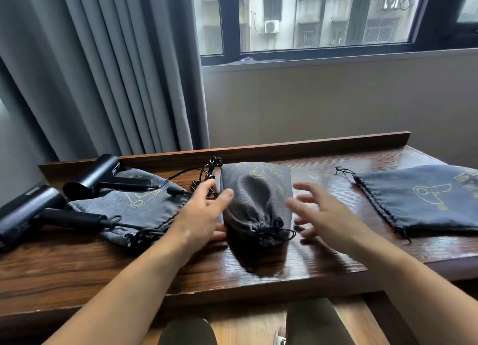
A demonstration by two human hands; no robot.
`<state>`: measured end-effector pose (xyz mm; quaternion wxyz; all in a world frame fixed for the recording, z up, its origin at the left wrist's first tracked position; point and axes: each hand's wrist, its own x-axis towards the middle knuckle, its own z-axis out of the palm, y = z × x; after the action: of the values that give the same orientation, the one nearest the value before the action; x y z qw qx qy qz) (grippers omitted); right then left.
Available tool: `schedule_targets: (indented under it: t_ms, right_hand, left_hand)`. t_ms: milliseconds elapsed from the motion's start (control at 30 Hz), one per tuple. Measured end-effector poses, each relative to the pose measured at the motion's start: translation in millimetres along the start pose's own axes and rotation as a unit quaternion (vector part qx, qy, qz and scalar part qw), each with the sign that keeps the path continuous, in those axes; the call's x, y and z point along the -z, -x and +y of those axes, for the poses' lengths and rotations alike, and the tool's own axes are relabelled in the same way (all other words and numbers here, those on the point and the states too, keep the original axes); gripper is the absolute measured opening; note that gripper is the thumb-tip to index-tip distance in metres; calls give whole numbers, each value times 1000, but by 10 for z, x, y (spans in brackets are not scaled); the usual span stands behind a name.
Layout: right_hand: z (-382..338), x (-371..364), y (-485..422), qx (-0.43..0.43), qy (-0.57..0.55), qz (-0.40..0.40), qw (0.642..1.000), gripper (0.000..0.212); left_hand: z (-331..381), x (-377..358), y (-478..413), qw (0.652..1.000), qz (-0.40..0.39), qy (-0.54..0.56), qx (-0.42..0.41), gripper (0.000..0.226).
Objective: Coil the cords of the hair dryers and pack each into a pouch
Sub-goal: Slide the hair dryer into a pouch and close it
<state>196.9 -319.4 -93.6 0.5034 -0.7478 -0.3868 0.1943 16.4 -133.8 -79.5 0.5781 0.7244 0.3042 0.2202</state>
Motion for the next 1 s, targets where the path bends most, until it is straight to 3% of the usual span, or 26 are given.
schedule_targets:
  t_ms: [100,300,400,467,533,600,633,733,867,933,1000]
  right_hand:
    - [-107,-196,-48,35,78,-20,996,70]
    - [-67,-10,25,46,56,-34,997,50]
    - [23,293,-70,30,138,24,990,55]
    - [135,554,-191,12,240,112,964,50]
    - [304,883,-290,-46,387,168,906,48]
    - [494,1158,-354,-148,489,138,849,51]
    - [573,1250,-361,-191,500,112,837,51]
    - [753,1408,-328,-215,479,131,841,29]
    - [825,1738,-256,-198,322,316,870,20]
    - [736,1886,-240,-122,241,420,866,14]
    - [542,1895,-246,-15,219,475,852,10]
  left_hand:
    - [-5,-268,-149,998,3,-67,5,81]
    - [-27,-646,-305,991,2,-134,-21,76]
    - [44,-929,-489,984,-10,-172,-37,77]
    - [84,-1094,-619,982,-18,-180,-48,77]
    - [122,-1297,-759,982,-31,-180,-48,79]
    - [156,-1503,-898,983,-43,-173,-45,81]
    - [167,-1604,-970,983,-47,-170,-47,83]
    - [245,-1884,-1152,981,-54,-180,-53,82]
    - [377,-2219,-1333,976,-66,-197,-61,81]
    - [442,-2421,-1404,975,-78,-198,-62,81]
    - [515,-2652,-1433,975,-92,-195,-62,81]
